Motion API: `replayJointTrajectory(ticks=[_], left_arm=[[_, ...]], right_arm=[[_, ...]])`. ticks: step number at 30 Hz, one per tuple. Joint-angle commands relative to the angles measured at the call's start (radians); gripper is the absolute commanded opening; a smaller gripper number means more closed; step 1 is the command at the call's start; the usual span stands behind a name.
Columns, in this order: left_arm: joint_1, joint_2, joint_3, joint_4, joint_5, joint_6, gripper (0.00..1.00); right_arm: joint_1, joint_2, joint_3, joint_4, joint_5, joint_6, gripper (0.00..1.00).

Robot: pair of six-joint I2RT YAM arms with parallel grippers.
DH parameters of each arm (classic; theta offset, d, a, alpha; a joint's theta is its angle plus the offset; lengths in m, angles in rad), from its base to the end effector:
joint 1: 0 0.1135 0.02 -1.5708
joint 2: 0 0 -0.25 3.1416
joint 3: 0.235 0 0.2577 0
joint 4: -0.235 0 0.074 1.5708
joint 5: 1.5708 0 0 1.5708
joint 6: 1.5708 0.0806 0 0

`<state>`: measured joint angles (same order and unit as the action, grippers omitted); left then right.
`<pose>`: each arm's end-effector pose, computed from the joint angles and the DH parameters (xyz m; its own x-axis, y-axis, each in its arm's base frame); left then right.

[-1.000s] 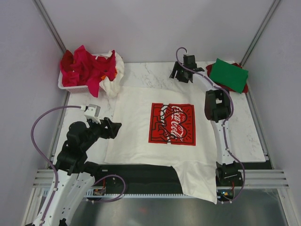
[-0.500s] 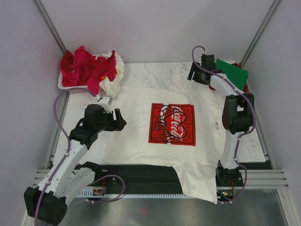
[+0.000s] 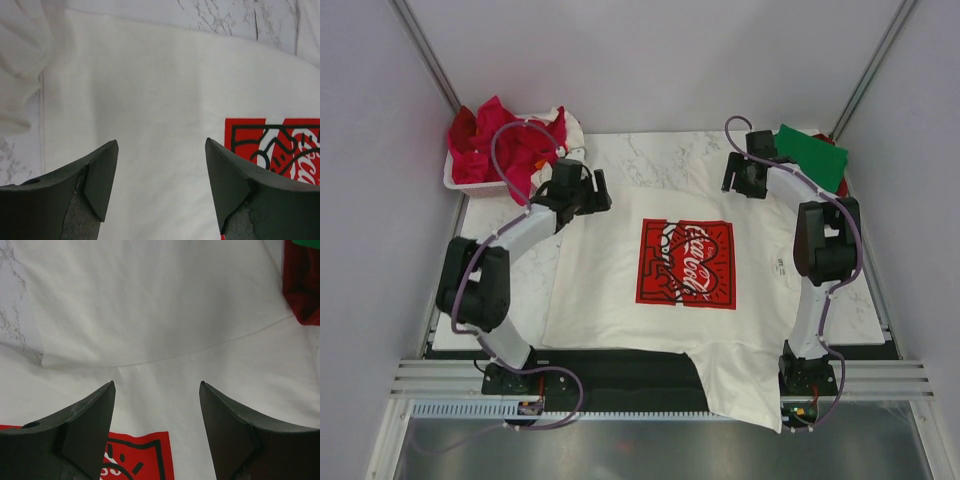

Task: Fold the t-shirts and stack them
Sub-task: Flatten the tshirt out

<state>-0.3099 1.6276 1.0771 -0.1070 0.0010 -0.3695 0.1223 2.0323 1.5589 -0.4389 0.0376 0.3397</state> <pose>0.3824 -0.1225 0.1887 -0.6532 -0.1701 -0.7379 0.0749 0.9552 -0.2864 0.4731 0.0551 0.1543 -0.7732 0.2405 -0.5869 0.1682 0.9699 0.1759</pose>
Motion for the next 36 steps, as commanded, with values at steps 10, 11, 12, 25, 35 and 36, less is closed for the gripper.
replayJointTrajectory(ticks=[10,11,12,25,35,36], left_arm=[[0.063,0.452,0.443,-0.057,0.025,0.000,0.77],[0.081,0.477,0.492,-0.084,0.071,-0.008,0.76],[0.089,0.497,0.509,-0.098,0.088,-0.011,0.76],[0.132,0.825,0.967,-0.348,0.157,0.033,0.73],[0.164,0.999,1.417,-0.551,0.152,0.101,0.73],[0.163,0.996,1.458,-0.557,0.169,0.099,0.73]], right_arm=[[-0.029,0.267,0.236,-0.070,-0.034,0.013,0.76],[-0.029,0.305,0.275,-0.076,-0.063,0.018,0.76],[-0.027,0.324,0.295,-0.078,-0.073,0.024,0.76],[-0.029,0.736,0.901,-0.202,-0.169,0.111,0.77],[-0.030,0.746,0.954,-0.037,-0.194,0.160,0.88],[-0.030,0.703,0.934,-0.035,-0.182,0.154,0.88]])
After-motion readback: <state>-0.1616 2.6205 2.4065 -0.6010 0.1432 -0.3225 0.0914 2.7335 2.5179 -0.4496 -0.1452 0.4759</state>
